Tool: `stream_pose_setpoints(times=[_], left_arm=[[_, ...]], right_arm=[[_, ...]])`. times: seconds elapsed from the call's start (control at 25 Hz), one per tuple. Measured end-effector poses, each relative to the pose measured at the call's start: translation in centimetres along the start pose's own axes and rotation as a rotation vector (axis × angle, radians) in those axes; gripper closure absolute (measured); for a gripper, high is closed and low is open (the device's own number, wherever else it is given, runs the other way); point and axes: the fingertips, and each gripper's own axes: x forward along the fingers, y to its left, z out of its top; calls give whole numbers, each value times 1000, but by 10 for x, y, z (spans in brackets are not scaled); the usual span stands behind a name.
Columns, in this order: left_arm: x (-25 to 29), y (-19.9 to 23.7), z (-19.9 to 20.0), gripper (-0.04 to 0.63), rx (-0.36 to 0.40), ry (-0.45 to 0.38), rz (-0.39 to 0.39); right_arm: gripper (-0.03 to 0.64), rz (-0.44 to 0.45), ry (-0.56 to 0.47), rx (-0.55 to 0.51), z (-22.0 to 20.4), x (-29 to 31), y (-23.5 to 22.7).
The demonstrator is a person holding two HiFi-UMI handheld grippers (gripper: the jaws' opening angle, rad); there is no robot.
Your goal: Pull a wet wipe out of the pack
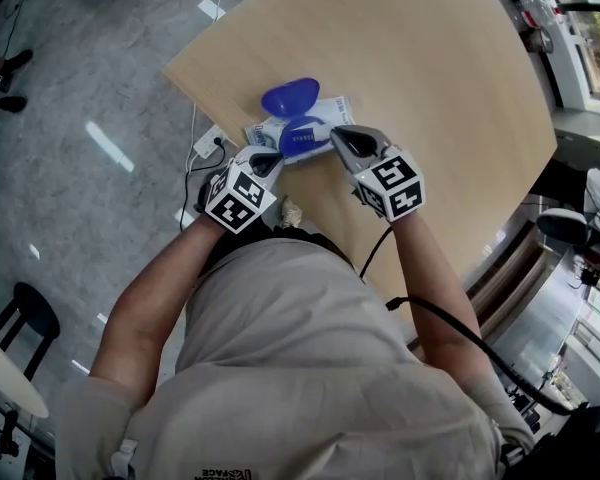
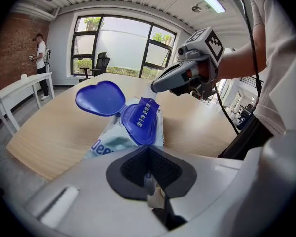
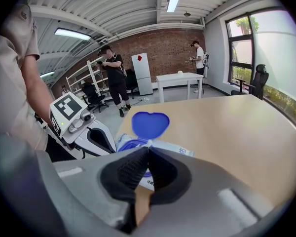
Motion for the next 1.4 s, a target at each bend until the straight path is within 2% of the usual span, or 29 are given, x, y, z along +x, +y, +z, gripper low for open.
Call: stream_pose_setpoints(times=[0.8,1.4], left_arm=[[0,1,0,589,-17,-7,43],[-4,-1,3,589,-26,3,77]], right_arm=[[614,-101,-98,-28,36,-59,-4],[614,-175,-223,-48,63,-130,2]])
